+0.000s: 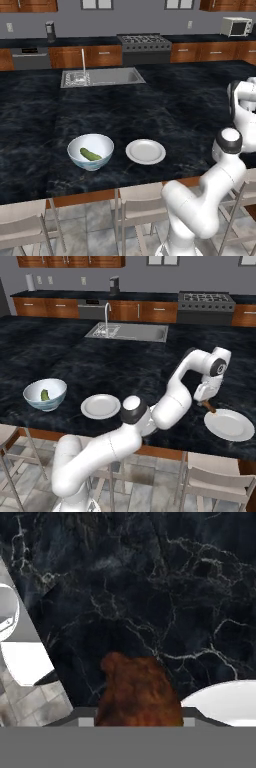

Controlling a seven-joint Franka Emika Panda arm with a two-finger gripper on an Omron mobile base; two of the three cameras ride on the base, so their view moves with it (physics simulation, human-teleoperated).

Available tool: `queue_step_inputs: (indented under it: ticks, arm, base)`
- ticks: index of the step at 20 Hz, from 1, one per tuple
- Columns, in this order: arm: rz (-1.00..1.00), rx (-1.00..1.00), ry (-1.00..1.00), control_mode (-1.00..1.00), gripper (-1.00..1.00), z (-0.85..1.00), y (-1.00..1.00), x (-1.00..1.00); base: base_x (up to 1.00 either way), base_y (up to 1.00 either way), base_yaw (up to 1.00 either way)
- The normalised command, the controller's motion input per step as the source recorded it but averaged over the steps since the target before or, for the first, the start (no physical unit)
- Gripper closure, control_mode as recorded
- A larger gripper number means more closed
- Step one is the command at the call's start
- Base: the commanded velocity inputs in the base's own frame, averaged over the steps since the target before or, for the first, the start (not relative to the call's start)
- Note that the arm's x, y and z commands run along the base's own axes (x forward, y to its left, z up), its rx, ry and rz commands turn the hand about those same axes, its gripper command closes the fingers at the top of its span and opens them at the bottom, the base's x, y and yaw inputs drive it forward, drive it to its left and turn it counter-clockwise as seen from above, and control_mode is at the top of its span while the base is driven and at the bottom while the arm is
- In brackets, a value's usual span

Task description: Pick the chicken drumstick and cucumber from their plates and place them in the bowl. Then put the bowl in the fridge.

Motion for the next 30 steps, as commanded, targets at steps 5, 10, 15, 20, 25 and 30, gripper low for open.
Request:
queue_step_inputs:
  ticks: [5,10,15,20,25,30]
  arm:
    - [0.09,0.00,-0.07,-1.00,1.00,0.25,0.70,0.00]
    - [0.10,0.00,-0.05,-1.00,1.00,0.06,0.78,-0.14]
    - [0.10,0.00,0.01,-1.00,1.00,0.18,0.73,-0.10]
    - [0.07,-0.04,0.01,-1.00,1.00,0.25,0.73,-0.13]
    - [0.02,-0.06,-0.05,-1.00,1.00,0.20,0.72,-0.24]
    - [0.00,-0.06,-0.21,-1.00,1.00,0.14,0.66,-0.39]
  base:
    - [0.00,0.00,0.00]
    - [0.00,0.00,0.00]
    - [0.00,0.00,0.00]
    - [0.00,0.00,0.00]
    - [0.00,0.00,0.00]
    - [0.00,0.00,0.00]
